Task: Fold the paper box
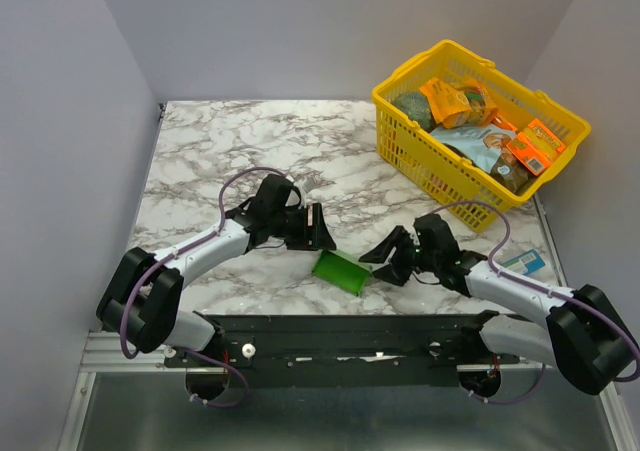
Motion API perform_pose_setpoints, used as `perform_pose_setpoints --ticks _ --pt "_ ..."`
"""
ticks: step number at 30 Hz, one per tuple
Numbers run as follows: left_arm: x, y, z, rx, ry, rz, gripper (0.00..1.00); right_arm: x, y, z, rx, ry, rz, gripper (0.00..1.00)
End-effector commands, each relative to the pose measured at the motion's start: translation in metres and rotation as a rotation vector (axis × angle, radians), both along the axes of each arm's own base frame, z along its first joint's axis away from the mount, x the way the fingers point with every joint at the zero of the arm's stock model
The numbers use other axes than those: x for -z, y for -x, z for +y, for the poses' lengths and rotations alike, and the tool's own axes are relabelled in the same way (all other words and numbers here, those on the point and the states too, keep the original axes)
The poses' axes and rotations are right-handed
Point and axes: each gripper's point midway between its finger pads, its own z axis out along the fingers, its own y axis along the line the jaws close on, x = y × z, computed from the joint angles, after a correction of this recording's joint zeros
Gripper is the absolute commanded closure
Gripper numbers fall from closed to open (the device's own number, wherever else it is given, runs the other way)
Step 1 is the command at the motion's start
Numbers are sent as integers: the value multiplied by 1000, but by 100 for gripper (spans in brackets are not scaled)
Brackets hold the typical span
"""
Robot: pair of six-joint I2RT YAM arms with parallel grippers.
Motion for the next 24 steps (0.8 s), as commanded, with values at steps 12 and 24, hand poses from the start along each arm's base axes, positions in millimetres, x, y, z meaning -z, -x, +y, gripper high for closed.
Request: perform_pose_setpoints --ticks 12,24 --pt "-9 19 -26 44 119 17 49 -12 -9 17 -4 -51 -29 39" --pt "23 28 -20 58 70 43 57 -16 -16 23 2 -64 -40 41"
